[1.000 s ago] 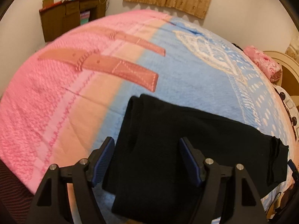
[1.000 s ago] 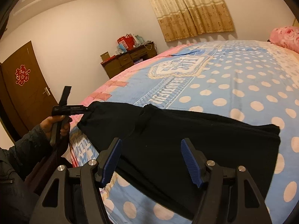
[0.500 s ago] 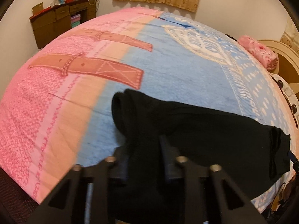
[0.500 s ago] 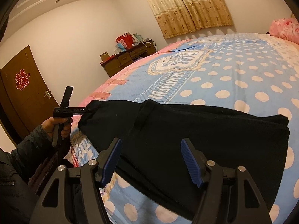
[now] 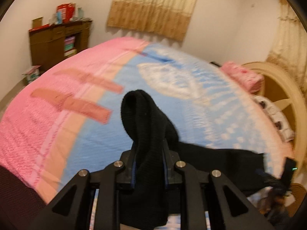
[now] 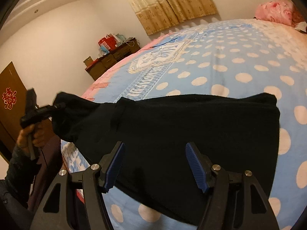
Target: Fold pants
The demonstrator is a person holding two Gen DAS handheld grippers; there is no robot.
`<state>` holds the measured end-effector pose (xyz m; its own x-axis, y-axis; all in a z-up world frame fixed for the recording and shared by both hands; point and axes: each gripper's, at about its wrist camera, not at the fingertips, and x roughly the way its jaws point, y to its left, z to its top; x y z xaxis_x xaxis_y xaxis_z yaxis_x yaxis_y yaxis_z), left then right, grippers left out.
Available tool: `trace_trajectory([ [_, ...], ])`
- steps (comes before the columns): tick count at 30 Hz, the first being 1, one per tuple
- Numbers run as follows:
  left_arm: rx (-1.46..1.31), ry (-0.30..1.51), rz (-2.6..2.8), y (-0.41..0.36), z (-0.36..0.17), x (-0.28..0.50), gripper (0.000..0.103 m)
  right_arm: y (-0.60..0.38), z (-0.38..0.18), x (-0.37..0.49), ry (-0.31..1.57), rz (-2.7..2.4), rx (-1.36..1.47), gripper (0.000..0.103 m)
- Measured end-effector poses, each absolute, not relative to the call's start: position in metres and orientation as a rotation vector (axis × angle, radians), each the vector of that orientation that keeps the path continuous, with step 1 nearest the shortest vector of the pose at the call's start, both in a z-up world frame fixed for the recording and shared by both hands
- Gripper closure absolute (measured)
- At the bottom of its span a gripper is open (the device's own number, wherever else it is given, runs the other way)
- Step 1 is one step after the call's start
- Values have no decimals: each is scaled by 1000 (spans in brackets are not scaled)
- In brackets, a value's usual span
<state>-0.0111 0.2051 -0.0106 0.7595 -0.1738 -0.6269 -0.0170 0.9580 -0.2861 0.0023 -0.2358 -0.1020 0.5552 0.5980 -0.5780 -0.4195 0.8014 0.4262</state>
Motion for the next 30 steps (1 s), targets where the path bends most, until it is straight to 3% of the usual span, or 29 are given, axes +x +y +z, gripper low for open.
trace_trajectory([
  [10, -268, 747, -336, 80, 40, 1, 83, -267, -86, -20, 655, 600, 311, 36],
  [22, -55, 842, -535, -115, -4, 21, 82, -365, -84, -51, 523, 411, 498, 36],
  [30, 54, 909, -568, -180, -47, 30, 66, -396, -99, -51, 529, 333, 593, 36],
])
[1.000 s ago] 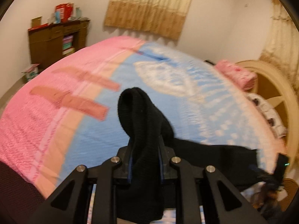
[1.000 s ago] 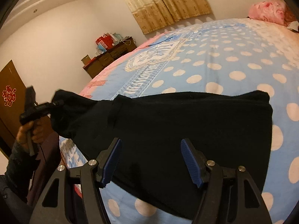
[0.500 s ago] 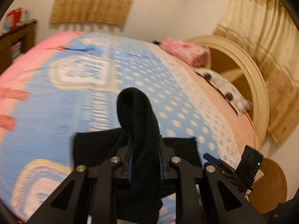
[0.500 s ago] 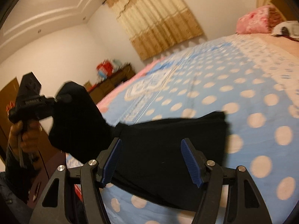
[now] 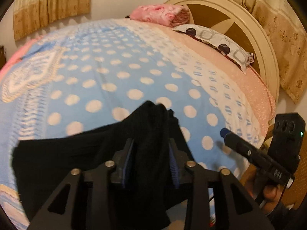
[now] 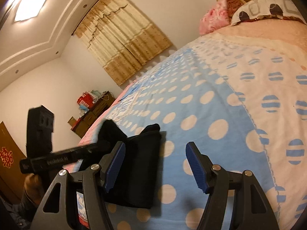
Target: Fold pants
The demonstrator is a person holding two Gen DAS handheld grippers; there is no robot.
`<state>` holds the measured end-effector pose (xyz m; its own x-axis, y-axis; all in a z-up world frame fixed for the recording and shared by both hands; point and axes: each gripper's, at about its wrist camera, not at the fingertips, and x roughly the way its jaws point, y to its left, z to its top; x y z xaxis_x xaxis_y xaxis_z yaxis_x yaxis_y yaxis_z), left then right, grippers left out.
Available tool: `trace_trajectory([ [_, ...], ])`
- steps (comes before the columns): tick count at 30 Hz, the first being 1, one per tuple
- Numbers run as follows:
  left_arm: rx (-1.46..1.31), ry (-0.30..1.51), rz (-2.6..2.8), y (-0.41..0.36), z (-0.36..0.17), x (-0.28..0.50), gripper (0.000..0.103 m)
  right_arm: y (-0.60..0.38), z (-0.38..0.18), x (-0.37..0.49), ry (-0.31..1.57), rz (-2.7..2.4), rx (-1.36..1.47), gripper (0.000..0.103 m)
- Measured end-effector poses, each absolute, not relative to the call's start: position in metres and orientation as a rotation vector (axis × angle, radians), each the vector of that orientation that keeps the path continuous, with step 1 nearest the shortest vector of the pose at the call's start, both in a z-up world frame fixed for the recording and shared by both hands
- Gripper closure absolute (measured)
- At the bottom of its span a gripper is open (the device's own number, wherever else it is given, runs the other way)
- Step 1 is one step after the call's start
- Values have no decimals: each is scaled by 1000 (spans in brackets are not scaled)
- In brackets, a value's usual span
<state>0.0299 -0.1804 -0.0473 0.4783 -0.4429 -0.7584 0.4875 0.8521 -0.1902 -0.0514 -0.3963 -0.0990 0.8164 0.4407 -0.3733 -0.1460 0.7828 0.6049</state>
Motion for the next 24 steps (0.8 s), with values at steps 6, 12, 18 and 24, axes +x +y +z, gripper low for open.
trace_trajectory([
  [6, 42, 798, -638, -178, -22, 14, 51, -397, -97, -58, 522, 316, 569, 36],
  [12, 148, 683, -496, -130, -12, 3, 32, -382, -83, -63, 497, 333, 527, 36],
  [18, 143, 782, -318, -59, -49, 9, 32, -307, -63, -69, 491, 572, 350, 36],
  [24, 110, 846, -295, -39, -81, 12, 32, -251, -81, -55, 635, 617, 206, 36],
])
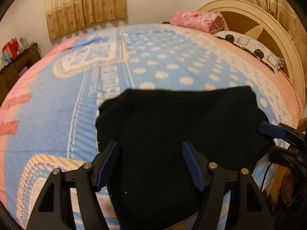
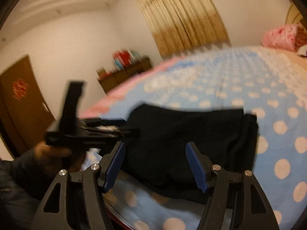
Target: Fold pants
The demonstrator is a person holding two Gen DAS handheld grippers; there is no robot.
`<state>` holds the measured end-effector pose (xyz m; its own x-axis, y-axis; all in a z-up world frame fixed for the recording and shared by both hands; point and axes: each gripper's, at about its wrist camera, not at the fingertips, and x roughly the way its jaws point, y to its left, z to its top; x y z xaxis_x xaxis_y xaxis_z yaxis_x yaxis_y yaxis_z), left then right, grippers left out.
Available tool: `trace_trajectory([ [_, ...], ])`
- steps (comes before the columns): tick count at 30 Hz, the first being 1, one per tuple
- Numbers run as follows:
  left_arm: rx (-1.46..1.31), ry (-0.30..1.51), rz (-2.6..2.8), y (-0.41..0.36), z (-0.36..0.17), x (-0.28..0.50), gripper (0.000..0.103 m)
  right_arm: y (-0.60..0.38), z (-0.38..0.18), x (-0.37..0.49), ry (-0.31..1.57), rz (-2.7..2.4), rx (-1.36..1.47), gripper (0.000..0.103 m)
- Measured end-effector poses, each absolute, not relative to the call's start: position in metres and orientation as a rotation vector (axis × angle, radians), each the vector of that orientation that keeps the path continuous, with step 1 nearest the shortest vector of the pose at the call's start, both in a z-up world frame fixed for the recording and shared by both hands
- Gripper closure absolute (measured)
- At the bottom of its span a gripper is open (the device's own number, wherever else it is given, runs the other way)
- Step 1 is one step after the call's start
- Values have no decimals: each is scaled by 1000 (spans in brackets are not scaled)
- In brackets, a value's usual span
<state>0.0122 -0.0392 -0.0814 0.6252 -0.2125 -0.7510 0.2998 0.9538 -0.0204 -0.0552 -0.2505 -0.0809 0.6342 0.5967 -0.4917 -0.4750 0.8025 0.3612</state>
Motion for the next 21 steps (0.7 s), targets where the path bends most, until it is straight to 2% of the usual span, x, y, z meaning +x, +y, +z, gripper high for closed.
trace_trajectory([
  [3, 113, 848, -313, -41, -89, 13, 32, -269, -101, -43, 742, 555, 271, 37],
  [10, 97, 835, -342, -32, -90, 12, 28, -281, -102, -53, 764, 551, 223, 37],
  [15, 72, 774, -295, -8, -73, -6, 25, -264, -63, -50, 720, 572, 171, 36],
  [21, -10, 854, -345, -7, -96, -12, 24, -206, -25, -4, 702, 716, 120, 36],
])
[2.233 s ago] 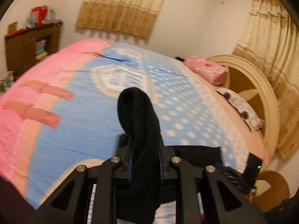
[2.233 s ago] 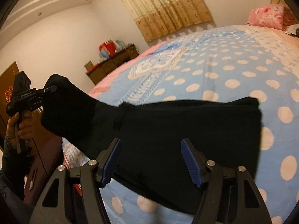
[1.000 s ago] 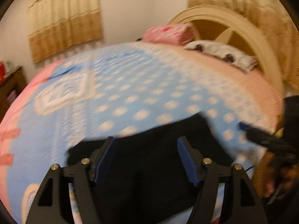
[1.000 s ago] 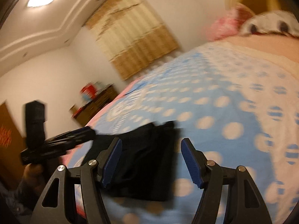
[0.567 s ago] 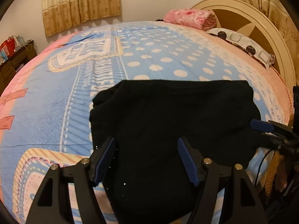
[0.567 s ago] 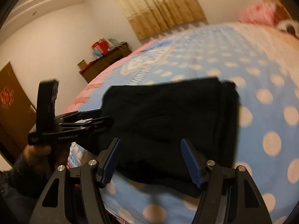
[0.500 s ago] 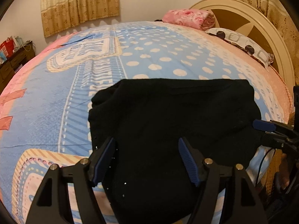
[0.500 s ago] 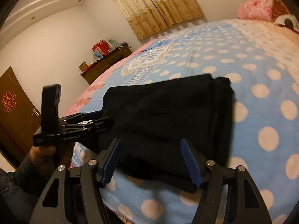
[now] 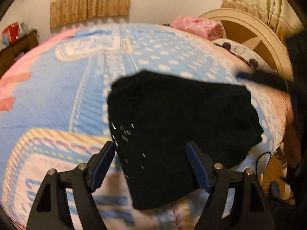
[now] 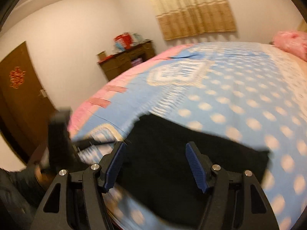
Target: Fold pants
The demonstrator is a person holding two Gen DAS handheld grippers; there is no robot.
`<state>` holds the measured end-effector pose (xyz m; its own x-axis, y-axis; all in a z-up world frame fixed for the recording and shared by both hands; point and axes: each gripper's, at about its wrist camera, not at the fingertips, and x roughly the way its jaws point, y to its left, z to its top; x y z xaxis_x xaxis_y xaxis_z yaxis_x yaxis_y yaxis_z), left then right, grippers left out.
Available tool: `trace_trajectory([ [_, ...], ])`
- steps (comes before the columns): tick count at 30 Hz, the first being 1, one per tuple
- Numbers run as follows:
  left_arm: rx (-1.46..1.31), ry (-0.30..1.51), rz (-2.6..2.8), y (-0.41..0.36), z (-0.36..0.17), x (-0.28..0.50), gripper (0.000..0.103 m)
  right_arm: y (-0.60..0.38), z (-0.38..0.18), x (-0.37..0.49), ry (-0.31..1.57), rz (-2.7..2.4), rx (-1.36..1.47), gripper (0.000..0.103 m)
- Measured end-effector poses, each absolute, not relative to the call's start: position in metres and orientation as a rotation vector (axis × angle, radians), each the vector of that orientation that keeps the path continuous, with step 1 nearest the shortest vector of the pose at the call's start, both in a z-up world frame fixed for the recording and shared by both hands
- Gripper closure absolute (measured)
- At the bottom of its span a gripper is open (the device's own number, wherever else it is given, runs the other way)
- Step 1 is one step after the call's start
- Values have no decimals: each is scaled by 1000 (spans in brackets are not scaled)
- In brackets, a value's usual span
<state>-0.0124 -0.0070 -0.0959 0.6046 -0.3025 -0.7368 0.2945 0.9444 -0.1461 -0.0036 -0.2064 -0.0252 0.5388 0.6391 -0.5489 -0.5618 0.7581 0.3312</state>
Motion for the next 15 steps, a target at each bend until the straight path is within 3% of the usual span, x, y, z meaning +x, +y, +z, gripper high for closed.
trace_trajectory([
  [3, -18, 856, -347, -10, -101, -16, 24, -168, -18, 41, 755, 755, 95, 40],
  [5, -44, 864, -364, -10, -104, -17, 24, -148, -17, 64, 807, 792, 90, 57],
  [13, -27, 859, -377, -9, -116, -20, 23, -68, -48, 106, 1015, 845, -181, 59],
  [15, -20, 854, -382, -9, -117, -22, 22, -57, -58, 101, 1028, 826, -285, 79],
])
